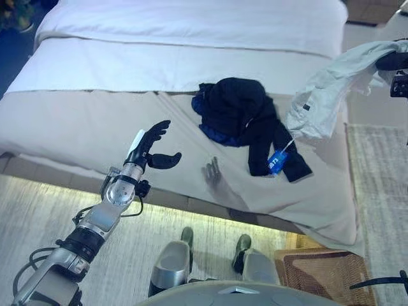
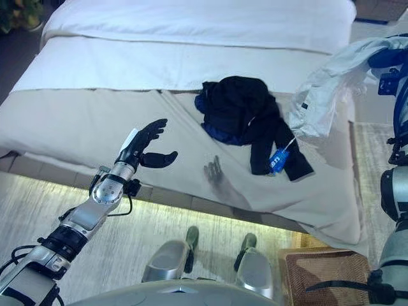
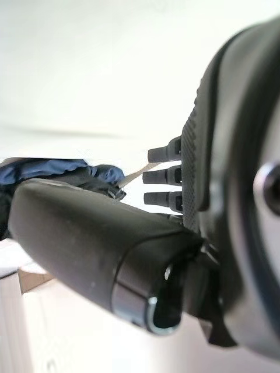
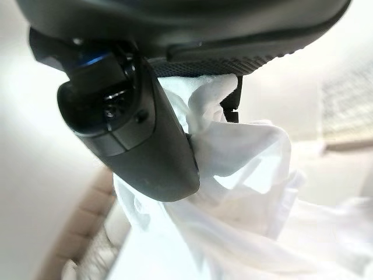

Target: Pick up the clothes from the bed and place them into the basket

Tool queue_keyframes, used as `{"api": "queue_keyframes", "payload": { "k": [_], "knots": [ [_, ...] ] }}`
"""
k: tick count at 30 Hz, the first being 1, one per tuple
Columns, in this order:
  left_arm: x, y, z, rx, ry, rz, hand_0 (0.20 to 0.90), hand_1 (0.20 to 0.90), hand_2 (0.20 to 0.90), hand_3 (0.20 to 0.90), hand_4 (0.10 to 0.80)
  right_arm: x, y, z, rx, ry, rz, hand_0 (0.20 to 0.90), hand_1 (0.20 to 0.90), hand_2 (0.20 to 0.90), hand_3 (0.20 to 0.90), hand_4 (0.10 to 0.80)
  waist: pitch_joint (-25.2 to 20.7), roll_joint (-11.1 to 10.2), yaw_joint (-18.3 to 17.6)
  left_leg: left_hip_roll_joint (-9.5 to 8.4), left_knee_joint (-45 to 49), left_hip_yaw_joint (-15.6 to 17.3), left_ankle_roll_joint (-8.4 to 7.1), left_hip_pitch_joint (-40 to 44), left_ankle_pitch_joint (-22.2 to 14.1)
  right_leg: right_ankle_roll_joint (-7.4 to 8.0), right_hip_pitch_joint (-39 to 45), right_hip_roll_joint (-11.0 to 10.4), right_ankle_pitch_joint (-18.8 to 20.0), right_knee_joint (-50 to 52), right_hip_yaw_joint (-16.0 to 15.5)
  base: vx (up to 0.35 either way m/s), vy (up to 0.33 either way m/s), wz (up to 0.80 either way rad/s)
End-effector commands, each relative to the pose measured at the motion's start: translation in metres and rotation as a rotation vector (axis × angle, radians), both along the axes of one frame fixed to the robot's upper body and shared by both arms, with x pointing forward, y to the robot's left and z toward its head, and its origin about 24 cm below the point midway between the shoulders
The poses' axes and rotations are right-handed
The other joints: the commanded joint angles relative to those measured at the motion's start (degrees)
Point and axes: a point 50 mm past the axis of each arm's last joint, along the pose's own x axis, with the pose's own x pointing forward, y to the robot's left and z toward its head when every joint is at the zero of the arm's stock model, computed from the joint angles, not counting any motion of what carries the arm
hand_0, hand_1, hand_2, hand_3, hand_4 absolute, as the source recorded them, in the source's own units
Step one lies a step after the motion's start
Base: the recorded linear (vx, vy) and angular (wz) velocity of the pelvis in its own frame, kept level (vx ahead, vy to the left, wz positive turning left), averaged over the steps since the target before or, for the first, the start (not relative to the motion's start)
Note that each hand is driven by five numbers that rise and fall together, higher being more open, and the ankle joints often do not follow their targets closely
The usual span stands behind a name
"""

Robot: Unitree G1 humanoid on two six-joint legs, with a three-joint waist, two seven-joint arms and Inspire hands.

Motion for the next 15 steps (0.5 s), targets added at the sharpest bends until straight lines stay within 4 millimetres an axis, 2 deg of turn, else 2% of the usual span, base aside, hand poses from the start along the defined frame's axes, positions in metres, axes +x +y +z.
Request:
{"api": "queue_keyframes", "payload": {
  "k": [1,4,6,9,10,11,13,15],
  "knots": [
    [0.006,-0.001,0.017,-0.034,-0.116,0.002,0.900,0.900,0.900,0.900,0.800,-0.013,-0.002,0.029,-0.135,-0.152,0.045,0.300,0.300,0.300,0.200,0.100,-10.0,-2.2,-1.3,1.71,3.1,3.7,1.01,-3.6,-3.2,-1.44,1.1,3.7,-2.7,0.7,2.0,-0.076,0.089,-0.16],
    [0.012,0.000,0.016,-0.040,-0.121,0.044,0.900,0.900,0.900,0.900,0.800,-0.011,0.002,0.021,-0.103,-0.169,0.065,0.300,0.300,0.300,0.200,0.100,-10.9,-2.6,-2.5,1.52,2.4,3.0,0.96,-2.3,-3.5,-1.34,1.7,4.6,-2.0,-1.1,4.1,-0.063,0.113,-0.28],
    [0.014,0.001,0.014,-0.052,-0.125,0.072,0.900,0.900,0.900,0.900,0.800,-0.011,0.002,0.017,-0.087,-0.178,0.071,0.300,0.300,0.300,0.200,0.100,-11.3,-2.7,-3.2,0.80,2.1,2.1,1.18,-1.8,-3.9,-1.20,1.9,5.1,-1.4,-2.2,6.2,-0.042,0.119,-0.34],
    [0.013,0.008,0.012,-0.069,-0.132,0.138,0.900,0.900,0.900,0.900,0.800,-0.010,0.004,0.010,-0.055,-0.192,0.096,0.300,0.300,0.300,0.200,0.100,-11.6,-2.8,-3.5,-2.23,3.9,-2.1,2.62,-1.7,-6.3,-0.77,1.4,5.6,-0.6,-2.4,11.4,-0.026,0.134,-0.55],
    [0.011,0.021,0.013,-0.091,-0.141,0.195,0.900,0.900,0.900,0.900,0.800,-0.007,0.012,0.003,-0.049,-0.201,0.132,0.300,0.300,0.300,0.200,0.100,-11.1,-2.5,-3.5,-4.43,4.4,-5.5,3.82,-1.7,-7.2,-0.01,0.4,6.0,0.3,-1.9,15.1,-0.049,0.112,-0.62],
    [0.011,0.021,0.013,-0.092,-0.140,0.195,0.900,0.900,0.900,0.900,0.800,-0.007,0.013,0.002,-0.047,-0.201,0.130,0.300,0.300,0.300,0.200,0.100,-11.1,-2.5,-3.4,-4.50,4.4,-5.5,3.90,-1.6,-7.2,0.06,0.2,6.1,0.4,-1.8,15.4,-0.069,0.092,-1.02],
    [0.011,0.026,0.014,-0.108,-0.131,0.180,0.900,0.900,0.900,0.900,0.800,-0.015,0.008,-0.007,-0.032,-0.213,0.094,0.300,0.300,0.300,0.200,0.100,-10.9,-2.5,-4.8,-4.89,4.8,-2.5,4.13,-1.7,-7.6,1.38,-0.3,5.5,3.6,-4.2,16.0,-0.061,0.047,-1.41],
    [0.012,0.026,0.015,-0.106,-0.127,0.156,0.900,0.900,0.900,0.900,0.800,-0.020,0.002,-0.013,-0.008,-0.230,0.058,0.300,0.300,0.300,0.200,0.100,-10.7,-2.5,-5.5,-4.98,3.7,-1.7,3.91,-1.2,-7.3,2.94,-1.4,4.7,6.8,-6.1,15.2,-0.101,0.020,-0.58]
  ]
}}
